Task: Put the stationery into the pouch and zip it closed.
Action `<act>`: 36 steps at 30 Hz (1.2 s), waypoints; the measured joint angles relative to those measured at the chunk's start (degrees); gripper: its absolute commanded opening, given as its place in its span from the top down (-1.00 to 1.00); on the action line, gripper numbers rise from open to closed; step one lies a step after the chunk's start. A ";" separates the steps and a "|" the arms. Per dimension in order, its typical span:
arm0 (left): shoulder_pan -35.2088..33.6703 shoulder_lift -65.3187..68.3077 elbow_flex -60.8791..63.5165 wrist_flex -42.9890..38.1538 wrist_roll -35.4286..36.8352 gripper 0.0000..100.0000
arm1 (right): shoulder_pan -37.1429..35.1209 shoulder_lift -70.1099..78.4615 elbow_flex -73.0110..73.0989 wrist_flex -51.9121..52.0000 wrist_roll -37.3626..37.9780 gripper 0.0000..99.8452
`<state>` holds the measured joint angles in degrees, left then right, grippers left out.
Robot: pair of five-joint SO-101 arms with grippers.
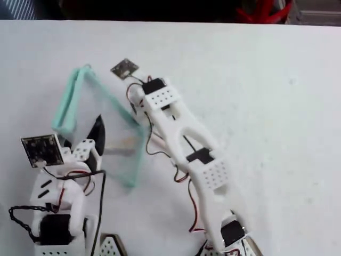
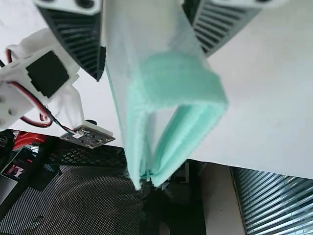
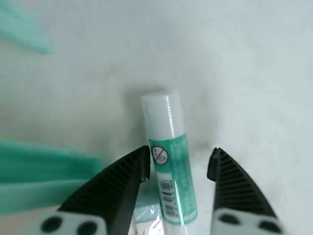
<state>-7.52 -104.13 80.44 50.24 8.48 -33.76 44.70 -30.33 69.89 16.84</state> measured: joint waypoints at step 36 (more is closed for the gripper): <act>14.68 -0.53 -0.09 0.70 -0.35 0.56 | -2.29 -57.76 -10.29 28.04 0.00 0.96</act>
<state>7.16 -104.66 80.35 50.95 8.13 -36.04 -13.05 -40.62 97.93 16.84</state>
